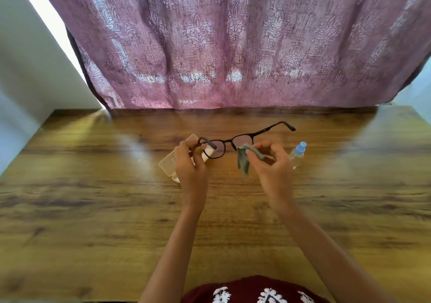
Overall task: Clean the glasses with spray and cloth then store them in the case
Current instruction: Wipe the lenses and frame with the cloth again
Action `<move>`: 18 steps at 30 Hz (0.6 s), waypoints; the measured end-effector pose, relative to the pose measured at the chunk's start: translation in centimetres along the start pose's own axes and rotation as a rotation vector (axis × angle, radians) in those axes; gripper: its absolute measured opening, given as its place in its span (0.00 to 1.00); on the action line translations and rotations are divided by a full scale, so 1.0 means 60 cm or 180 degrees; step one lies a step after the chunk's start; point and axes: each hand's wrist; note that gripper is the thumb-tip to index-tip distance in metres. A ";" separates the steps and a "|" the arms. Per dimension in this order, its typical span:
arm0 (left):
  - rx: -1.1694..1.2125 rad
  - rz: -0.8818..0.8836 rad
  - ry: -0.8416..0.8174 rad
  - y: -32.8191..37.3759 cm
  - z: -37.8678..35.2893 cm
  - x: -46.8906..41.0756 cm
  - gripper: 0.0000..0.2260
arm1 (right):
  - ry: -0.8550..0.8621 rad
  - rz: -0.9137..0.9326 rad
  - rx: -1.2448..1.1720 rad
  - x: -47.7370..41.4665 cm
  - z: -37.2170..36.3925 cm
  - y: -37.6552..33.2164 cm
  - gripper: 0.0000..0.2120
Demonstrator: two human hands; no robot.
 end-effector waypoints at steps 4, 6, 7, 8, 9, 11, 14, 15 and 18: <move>0.0178 -0.0029 -0.0131 -0.001 0.005 0.007 0.11 | 0.0281 -0.0579 -0.0516 -0.011 0.003 0.009 0.05; 0.0240 -0.0140 -0.0147 -0.004 0.008 0.009 0.11 | 0.0295 -0.0701 -0.0572 -0.018 0.002 0.017 0.05; 0.0240 -0.0199 -0.0151 -0.005 0.010 0.010 0.11 | 0.0269 -0.0730 -0.0581 -0.020 0.001 0.019 0.05; 0.0220 -0.0264 -0.0176 -0.009 0.012 0.012 0.11 | 0.0235 -0.0751 -0.0597 -0.021 0.000 0.021 0.05; 0.0197 -0.0344 -0.0231 -0.012 0.015 0.014 0.09 | 0.0216 -0.0754 -0.0617 -0.022 -0.002 0.023 0.06; 0.0109 -0.0557 -0.0423 -0.025 0.024 0.015 0.06 | 0.0245 -0.0680 -0.0559 -0.025 -0.003 0.023 0.06; -0.0028 -0.0840 -0.0860 -0.053 0.045 0.010 0.11 | 0.0229 -0.0551 -0.0465 -0.029 -0.001 0.023 0.07; 0.0067 -0.0736 -0.1004 -0.055 0.052 0.006 0.14 | 0.0198 -0.0539 -0.0473 -0.031 0.002 0.025 0.07; 0.0701 0.0145 -0.1158 -0.039 0.065 -0.016 0.15 | 0.0081 -0.0367 -0.0357 -0.034 0.009 0.028 0.09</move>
Point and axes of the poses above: each hand's wrist, its own x-axis away from the middle knuckle, its own z-axis out of the back of the hand, y = z × x, and after that the axes turned 7 degrees about y, right-handed
